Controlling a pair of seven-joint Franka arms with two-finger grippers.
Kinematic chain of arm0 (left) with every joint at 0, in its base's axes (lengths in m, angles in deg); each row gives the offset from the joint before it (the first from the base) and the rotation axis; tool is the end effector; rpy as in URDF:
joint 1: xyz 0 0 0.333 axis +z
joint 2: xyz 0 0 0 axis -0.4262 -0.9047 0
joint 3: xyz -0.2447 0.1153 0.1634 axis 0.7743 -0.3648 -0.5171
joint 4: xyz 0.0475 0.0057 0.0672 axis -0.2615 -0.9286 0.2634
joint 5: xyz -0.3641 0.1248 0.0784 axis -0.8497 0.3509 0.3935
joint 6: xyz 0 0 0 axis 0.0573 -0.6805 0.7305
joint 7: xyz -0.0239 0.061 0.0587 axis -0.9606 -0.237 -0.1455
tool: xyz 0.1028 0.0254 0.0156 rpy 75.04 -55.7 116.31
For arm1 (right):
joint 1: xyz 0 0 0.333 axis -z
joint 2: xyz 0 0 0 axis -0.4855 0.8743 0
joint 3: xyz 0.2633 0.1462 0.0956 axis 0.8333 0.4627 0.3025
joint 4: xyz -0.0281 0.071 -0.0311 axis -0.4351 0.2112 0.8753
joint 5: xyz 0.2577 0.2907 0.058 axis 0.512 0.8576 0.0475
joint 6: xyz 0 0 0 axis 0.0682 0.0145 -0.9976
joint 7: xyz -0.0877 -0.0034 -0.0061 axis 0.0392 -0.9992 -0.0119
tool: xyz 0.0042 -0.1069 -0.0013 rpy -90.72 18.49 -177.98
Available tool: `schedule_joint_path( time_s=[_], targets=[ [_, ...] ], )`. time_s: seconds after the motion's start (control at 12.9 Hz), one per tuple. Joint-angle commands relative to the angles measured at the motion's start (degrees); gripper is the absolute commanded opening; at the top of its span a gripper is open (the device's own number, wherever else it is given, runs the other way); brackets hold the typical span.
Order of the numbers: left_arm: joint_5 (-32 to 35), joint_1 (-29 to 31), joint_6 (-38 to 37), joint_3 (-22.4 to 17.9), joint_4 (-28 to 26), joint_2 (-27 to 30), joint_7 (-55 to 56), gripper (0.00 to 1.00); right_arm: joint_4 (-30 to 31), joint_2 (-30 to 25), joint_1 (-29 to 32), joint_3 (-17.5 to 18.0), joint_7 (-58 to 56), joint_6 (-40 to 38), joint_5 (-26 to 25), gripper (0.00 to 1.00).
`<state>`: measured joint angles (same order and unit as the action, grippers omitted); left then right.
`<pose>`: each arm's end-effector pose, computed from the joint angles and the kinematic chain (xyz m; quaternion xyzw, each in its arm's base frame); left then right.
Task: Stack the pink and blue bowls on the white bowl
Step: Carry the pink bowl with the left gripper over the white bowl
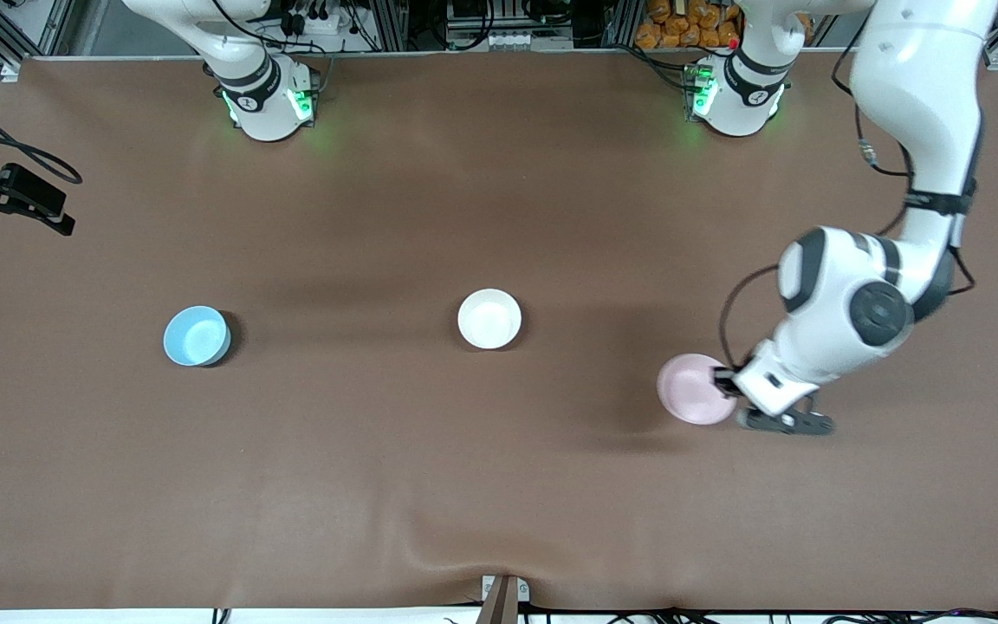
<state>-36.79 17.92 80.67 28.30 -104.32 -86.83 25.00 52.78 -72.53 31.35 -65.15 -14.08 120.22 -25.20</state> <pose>0.6532 -0.1939 0.3319 0.9971 -0.0437 0.0275 0.0561 0.5489 -0.0062 0.6552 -0.9999 0.0106 -0.0119 0.0058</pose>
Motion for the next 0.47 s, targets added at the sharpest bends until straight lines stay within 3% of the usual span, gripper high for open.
schedule_joint_path(
  time_s=[0.0,0.23,0.39],
  targets=[
    [0.5,-0.9,-1.4,5.4,-1.0,3.3,7.3,0.00,-1.3,0.6,0.5,0.4,0.2,-0.3,0.0,1.00],
    [0.8,-1.4,-1.4,12.0,-0.4,3.3,15.7,0.00,-1.3,0.7,0.4,0.4,0.1,-0.3,0.0,1.00],
    [0.6,-5.0,-1.4,13.3,1.3,2.0,18.8,0.00,-1.3,0.7,0.3,0.4,0.1,-0.3,0.0,1.00]
  ],
)
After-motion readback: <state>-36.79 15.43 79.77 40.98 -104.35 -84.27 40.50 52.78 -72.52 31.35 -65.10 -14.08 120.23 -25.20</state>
